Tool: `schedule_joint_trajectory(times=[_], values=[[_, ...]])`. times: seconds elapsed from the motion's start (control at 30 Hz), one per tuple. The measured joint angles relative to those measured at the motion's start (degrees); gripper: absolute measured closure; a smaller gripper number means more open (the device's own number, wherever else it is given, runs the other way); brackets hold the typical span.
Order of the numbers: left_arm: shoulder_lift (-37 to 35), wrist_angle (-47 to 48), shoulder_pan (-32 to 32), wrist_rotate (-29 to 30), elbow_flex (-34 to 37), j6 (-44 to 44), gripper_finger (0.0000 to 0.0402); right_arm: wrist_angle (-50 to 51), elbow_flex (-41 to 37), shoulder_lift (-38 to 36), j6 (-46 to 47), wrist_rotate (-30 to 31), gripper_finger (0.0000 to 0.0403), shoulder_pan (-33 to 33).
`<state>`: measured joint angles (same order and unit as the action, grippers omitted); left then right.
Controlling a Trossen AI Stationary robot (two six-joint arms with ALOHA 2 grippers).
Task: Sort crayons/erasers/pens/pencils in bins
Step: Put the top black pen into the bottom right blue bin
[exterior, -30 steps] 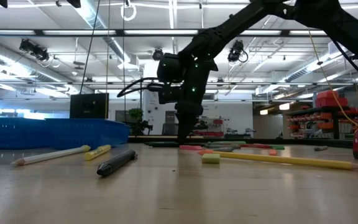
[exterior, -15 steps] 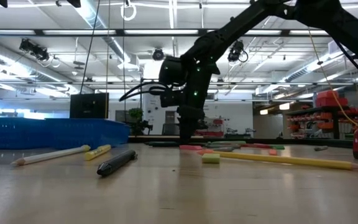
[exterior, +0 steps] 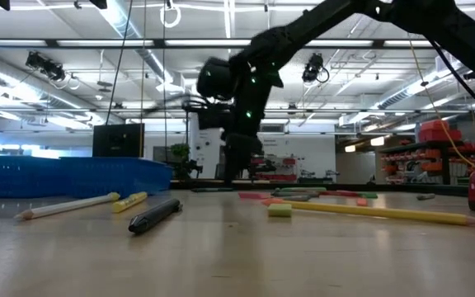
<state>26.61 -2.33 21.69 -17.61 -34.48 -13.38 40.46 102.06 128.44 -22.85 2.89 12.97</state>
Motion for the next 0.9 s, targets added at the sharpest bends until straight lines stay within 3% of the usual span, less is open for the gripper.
schedule_joint_trajectory(times=[0.07, 0.27, 0.53, 0.9], values=[[0.0, 0.0, -0.01, 0.0, 0.0, -0.83, 0.0376, 0.08, 2.12, 0.0, -1.62, 0.75, 0.0377, -1.74], [-0.01, 0.0, -0.01, 0.0, 0.0, -0.82, 0.0385, -2.76, 8.84, -0.11, -7.98, 10.36, 0.0377, -7.25], [0.0, -0.18, -0.02, 0.0, 0.0, -0.78, 0.0384, -10.78, 10.31, -0.22, -20.43, 9.18, 0.0367, -10.6], [-0.02, -0.46, -0.01, 0.0, 0.0, -0.77, 0.039, -33.09, -0.02, -0.31, -37.27, 1.83, 0.0364, -8.86]])
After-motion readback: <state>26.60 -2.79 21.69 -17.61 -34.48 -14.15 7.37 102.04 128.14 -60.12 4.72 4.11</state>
